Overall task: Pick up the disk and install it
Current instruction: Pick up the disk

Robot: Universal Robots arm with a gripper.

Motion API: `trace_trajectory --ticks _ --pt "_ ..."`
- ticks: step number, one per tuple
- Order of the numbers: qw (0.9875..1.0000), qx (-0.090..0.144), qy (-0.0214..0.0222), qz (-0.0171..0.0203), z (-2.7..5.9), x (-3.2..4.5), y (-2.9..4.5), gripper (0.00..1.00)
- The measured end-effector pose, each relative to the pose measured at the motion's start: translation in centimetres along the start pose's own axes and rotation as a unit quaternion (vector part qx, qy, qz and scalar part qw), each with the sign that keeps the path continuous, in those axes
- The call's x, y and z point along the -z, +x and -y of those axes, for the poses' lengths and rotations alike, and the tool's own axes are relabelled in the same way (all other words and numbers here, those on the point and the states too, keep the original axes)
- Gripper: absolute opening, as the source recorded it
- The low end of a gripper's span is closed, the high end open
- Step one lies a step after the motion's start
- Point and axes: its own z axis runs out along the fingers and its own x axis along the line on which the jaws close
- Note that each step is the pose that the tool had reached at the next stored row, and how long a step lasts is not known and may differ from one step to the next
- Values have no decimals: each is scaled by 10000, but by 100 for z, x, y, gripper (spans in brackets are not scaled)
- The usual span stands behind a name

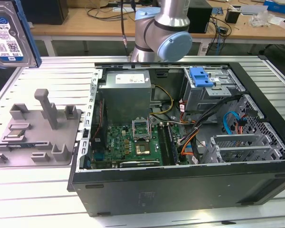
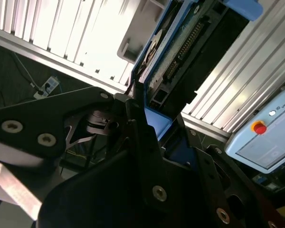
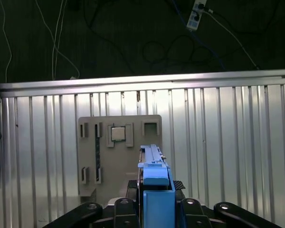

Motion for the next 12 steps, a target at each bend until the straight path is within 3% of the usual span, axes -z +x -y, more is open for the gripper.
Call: trace_trajectory --ticks 7,12 --pt "10000 0 1 0 207 11 45 37" --pt "10000 0 0 0 433 21 114 37"
